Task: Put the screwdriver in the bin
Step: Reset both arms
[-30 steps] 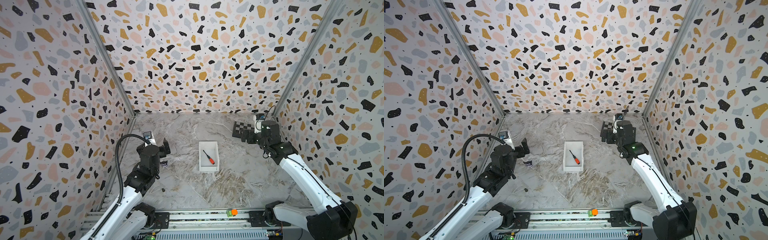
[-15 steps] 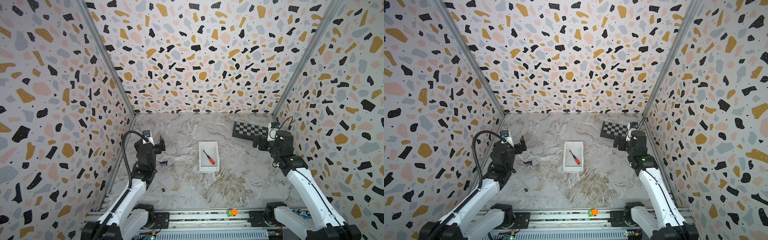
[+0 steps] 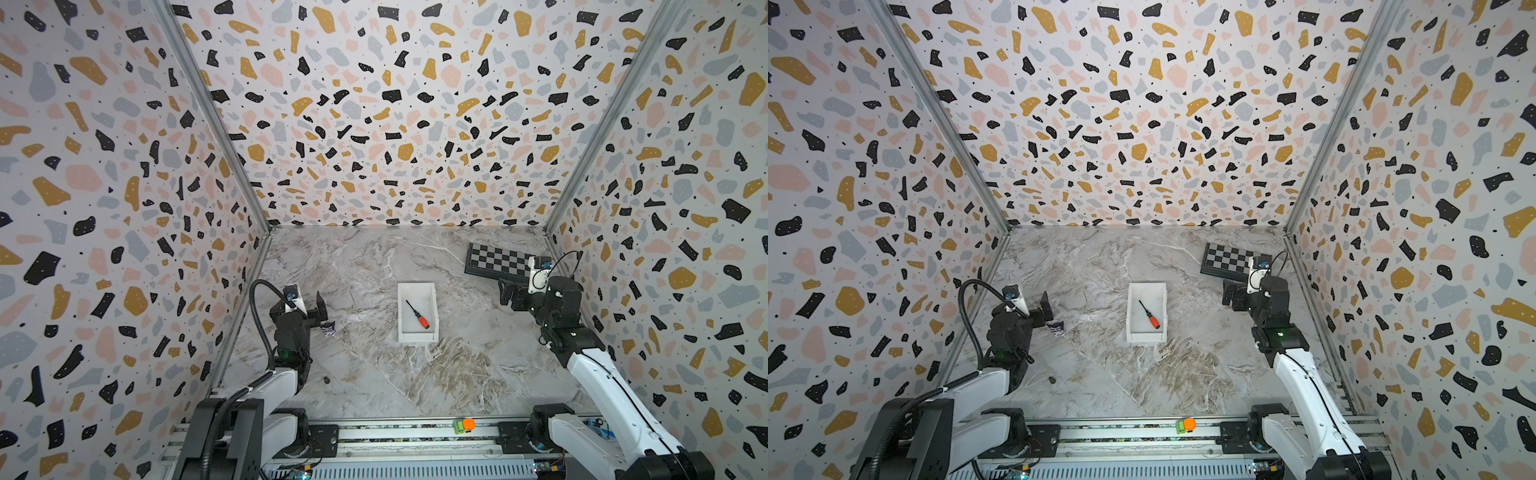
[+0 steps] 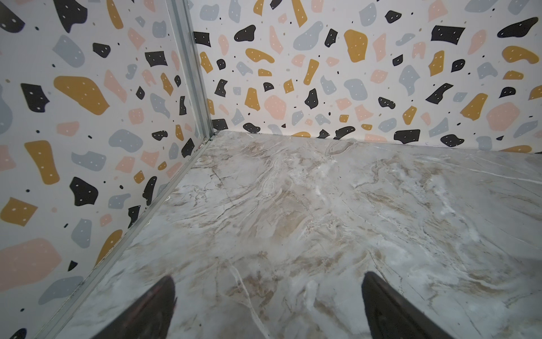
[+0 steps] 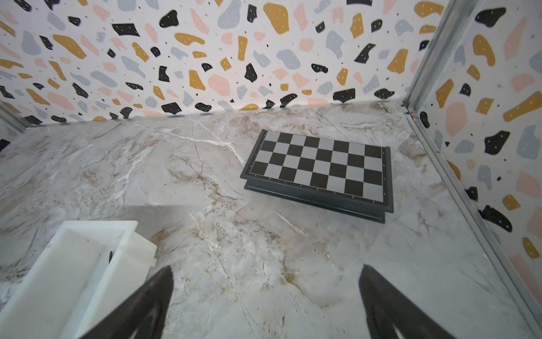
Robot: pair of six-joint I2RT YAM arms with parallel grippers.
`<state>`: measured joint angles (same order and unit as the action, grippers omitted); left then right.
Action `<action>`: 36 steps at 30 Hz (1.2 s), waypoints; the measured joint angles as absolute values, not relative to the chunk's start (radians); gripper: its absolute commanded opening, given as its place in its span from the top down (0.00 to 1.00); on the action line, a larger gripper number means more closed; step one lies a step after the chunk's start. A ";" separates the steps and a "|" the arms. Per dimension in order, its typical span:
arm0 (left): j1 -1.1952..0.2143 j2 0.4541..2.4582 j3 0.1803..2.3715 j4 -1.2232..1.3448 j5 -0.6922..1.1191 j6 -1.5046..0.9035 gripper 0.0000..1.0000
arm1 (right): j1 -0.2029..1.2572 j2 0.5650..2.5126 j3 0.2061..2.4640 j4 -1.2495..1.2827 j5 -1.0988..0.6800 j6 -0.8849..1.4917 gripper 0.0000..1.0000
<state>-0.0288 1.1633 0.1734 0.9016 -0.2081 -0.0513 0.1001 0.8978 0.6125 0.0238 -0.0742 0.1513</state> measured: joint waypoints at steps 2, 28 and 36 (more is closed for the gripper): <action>-0.027 1.197 0.160 0.950 -0.204 -0.054 0.00 | 0.100 0.873 0.566 0.078 -0.075 0.137 0.01; -0.031 1.400 0.147 1.157 -0.122 -0.037 0.00 | 0.100 1.021 0.246 0.704 0.084 -0.055 0.01; -0.041 1.400 0.147 1.157 -0.141 -0.036 0.00 | 0.100 1.000 0.145 0.844 0.115 -0.059 0.01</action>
<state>-0.0414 1.3998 0.1467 1.1572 -0.1413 -0.0364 0.1001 0.9997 0.1452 0.8444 0.1150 -0.0589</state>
